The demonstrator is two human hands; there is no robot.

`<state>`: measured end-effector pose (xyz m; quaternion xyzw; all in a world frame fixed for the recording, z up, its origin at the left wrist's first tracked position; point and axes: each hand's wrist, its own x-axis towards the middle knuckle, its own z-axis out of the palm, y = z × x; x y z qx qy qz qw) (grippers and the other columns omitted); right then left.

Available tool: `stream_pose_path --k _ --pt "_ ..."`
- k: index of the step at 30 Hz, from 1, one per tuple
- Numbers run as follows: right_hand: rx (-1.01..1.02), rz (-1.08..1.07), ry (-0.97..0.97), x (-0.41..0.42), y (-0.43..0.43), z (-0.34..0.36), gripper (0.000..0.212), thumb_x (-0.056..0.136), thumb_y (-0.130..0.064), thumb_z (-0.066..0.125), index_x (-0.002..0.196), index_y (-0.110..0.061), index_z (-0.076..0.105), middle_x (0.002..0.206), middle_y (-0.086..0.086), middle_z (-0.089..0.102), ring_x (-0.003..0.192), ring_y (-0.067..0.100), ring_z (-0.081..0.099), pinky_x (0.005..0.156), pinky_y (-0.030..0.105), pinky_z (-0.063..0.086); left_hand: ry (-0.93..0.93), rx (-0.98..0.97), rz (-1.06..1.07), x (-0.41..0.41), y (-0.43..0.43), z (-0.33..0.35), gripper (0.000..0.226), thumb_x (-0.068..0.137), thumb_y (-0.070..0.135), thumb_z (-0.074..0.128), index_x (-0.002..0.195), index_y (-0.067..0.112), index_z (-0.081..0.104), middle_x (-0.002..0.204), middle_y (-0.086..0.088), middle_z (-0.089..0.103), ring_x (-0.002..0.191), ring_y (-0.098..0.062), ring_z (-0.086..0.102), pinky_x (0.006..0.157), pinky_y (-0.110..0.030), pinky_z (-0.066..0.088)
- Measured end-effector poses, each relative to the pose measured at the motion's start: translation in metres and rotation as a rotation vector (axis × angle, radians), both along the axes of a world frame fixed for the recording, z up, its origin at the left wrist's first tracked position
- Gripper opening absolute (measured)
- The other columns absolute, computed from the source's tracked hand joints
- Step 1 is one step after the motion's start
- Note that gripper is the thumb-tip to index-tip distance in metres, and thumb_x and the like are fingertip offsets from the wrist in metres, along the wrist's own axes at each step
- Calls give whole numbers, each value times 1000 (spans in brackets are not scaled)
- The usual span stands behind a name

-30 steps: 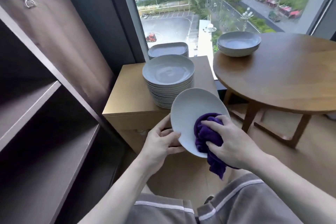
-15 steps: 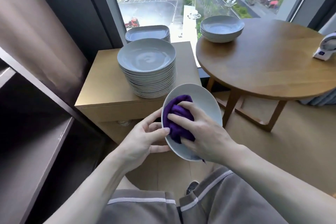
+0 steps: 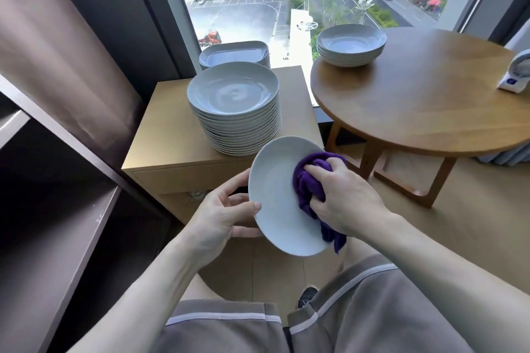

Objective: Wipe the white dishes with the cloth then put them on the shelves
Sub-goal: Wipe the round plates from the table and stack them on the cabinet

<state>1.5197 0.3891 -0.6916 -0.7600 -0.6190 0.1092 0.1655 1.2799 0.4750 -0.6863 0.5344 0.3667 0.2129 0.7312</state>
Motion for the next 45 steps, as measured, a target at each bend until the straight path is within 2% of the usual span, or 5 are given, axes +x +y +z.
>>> stream_pose_path --k 13,26,29,36,45 --pt "61 384 8 -48 -17 2 62 88 -43 68 143 -36 42 145 -2 40 123 23 51 94 34 53 -22 -24 58 -2 1 2 64 86 21 79 145 35 59 126 -17 73 109 -36 74 76 -42 64" --pt "240 272 120 -28 -4 14 55 91 -32 69 143 -23 54 148 7 41 126 28 49 97 43 51 8 37 -75 7 -8 1 63 87 37 79 146 38 57 128 -18 71 117 -35 71 90 -44 61" --pt "213 202 52 -19 -1 14 58 91 -34 68 145 -24 50 147 6 41 122 28 51 97 38 50 -2 20 -60 9 -11 -1 65 83 37 81 144 38 60 128 -20 71 116 -35 71 96 -49 59" --pt "-3 79 12 4 4 6 58 90 -38 62 145 -30 47 141 4 40 114 29 53 91 39 53 -87 -70 27 6 -4 2 68 79 27 84 143 31 62 130 -30 66 108 -42 67 80 -48 62" --pt "-60 336 -41 -11 -4 8 51 90 -43 59 140 -37 49 138 -3 42 110 22 54 88 31 50 -79 -30 120 -5 12 10 63 87 20 74 147 28 57 129 -26 68 105 -38 70 76 -45 63"
